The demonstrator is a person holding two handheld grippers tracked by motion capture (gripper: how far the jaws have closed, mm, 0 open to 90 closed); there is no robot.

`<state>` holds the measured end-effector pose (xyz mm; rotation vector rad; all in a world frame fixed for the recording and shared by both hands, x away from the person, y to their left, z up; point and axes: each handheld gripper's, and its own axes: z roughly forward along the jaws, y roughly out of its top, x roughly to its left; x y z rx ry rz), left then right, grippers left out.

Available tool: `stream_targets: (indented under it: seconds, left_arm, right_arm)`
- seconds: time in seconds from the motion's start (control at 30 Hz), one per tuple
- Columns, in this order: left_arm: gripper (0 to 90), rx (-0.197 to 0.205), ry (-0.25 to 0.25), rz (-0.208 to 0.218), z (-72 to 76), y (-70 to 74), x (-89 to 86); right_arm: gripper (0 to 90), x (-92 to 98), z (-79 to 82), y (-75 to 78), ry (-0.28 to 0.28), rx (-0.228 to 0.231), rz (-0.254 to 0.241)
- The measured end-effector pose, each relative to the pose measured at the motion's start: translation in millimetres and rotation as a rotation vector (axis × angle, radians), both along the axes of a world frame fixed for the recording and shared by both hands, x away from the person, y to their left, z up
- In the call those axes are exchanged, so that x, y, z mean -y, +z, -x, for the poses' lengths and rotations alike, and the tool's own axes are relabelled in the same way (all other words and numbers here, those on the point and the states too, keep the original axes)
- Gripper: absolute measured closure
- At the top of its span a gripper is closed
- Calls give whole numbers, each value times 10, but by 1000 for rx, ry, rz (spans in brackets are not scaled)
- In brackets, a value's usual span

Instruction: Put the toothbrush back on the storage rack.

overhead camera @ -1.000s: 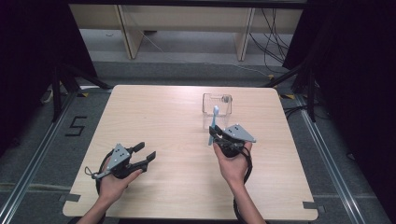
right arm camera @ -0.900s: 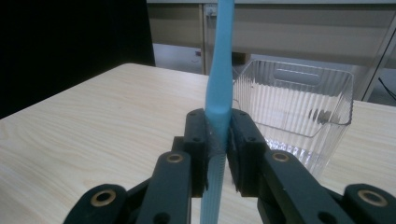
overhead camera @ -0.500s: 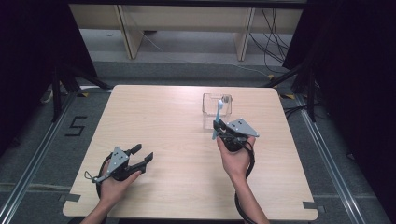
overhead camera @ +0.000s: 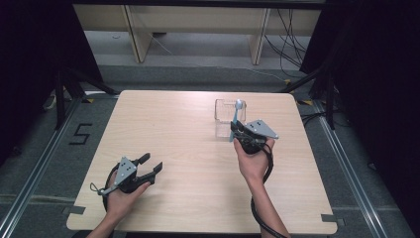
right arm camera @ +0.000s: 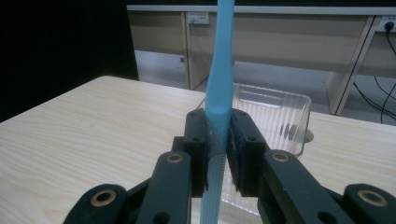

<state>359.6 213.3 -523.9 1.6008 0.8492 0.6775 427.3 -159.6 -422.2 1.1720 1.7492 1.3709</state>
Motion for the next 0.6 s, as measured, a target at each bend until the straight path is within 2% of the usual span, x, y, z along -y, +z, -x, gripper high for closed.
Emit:
stream_targets:
  seconds: [0.1,0.13,0.2,0.23,0.27,0.3,0.37,0.4,0.47,0.6]
  left_arm:
    - [377,-11,4,-10,10,7,1]
    - [378,-2,-1,1,1,0,5]
    - [379,-2,-1,1,1,0,2]
    - [379,-3,0,0,0,1,2]
    - [380,-14,6,-13,11,9,-2]
    - [381,-12,7,-12,11,8,0]
    - [383,-5,3,-4,7,2,9]
    - [384,-13,6,-16,14,9,5]
    - [385,-13,4,-15,13,9,6]
    - [383,-14,4,-11,10,9,-3]
  right_arm:
    - [788,15,-29,35,-5,11,-4]
    - [788,16,-21,50,-16,1,-11]
    - [788,37,-51,70,-17,21,0]
    - [788,37,-60,78,-14,13,-18]
    - [788,46,-78,87,-13,24,-7]
    - [788,48,-75,100,-21,14,-11]
    - [788,53,-108,114,-18,29,-6]
    - [788,44,-107,120,-23,17,-20]
    - [788,47,-124,134,-26,27,5]
    - [788,34,-151,148,-33,17,-9]
